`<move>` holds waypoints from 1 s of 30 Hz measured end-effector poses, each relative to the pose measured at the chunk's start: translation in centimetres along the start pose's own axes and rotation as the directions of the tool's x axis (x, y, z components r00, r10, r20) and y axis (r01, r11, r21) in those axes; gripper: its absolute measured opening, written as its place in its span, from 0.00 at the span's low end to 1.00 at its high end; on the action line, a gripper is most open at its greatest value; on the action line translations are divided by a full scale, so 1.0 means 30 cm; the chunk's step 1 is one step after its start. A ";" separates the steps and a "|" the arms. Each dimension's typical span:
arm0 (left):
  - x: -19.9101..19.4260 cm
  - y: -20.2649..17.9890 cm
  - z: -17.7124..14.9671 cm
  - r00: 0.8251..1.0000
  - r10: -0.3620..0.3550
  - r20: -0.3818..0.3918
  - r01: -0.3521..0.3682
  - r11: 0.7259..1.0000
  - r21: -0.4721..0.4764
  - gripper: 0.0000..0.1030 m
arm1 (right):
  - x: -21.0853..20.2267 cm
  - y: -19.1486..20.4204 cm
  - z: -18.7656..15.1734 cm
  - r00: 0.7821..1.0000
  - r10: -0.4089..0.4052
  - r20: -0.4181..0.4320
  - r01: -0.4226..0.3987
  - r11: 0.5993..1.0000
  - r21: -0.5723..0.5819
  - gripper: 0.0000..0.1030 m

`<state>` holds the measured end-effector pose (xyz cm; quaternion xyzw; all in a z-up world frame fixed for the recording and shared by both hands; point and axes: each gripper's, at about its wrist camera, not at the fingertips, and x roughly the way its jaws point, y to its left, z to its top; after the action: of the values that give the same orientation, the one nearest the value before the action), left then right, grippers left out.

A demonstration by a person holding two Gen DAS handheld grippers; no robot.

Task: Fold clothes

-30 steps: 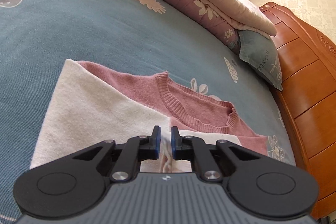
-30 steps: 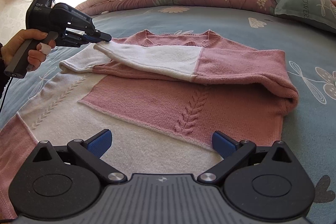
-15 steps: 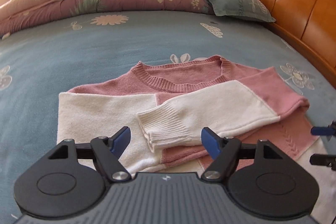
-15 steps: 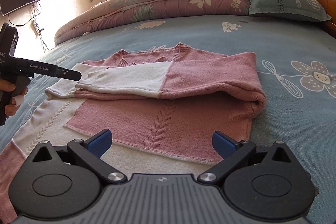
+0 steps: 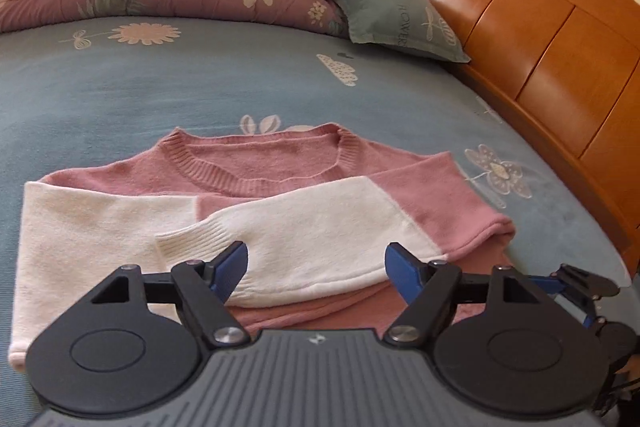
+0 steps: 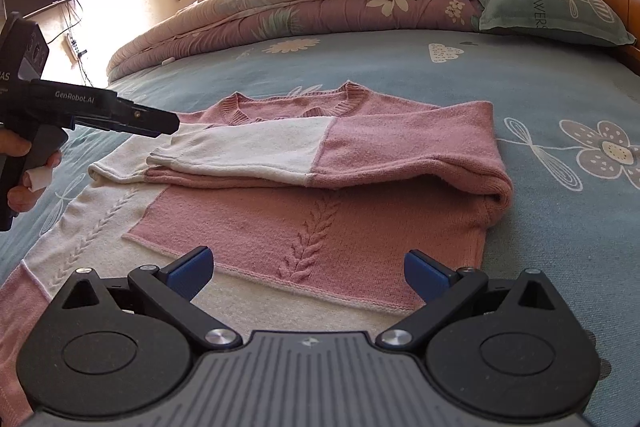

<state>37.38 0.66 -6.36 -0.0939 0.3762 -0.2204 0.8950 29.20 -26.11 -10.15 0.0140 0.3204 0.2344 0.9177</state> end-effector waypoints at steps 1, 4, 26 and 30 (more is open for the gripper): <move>0.023 -0.014 0.011 1.000 -0.018 -0.008 0.018 1.000 -0.009 0.74 | -0.013 -0.004 0.012 0.999 0.000 0.034 0.000 1.000 -0.016 1.00; 0.119 -0.012 0.006 0.997 -0.024 -0.072 0.019 0.998 -0.063 0.74 | -0.045 -0.035 0.064 0.989 -0.012 0.146 0.015 1.000 -0.017 1.00; 0.153 0.095 0.005 0.996 0.008 -0.086 -0.022 0.984 -0.174 0.74 | 0.131 -0.218 0.132 0.994 0.074 0.079 -0.088 0.977 0.193 1.00; 0.133 0.035 0.051 0.997 -0.044 -0.064 0.031 0.981 -0.190 0.73 | 0.183 -0.174 0.097 1.000 0.023 -0.019 -0.021 0.996 0.088 1.00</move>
<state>41.30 -0.26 -8.15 -0.1782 0.4237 -0.2035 0.8645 36.87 -27.97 -11.94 0.0555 0.3392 0.2302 0.9104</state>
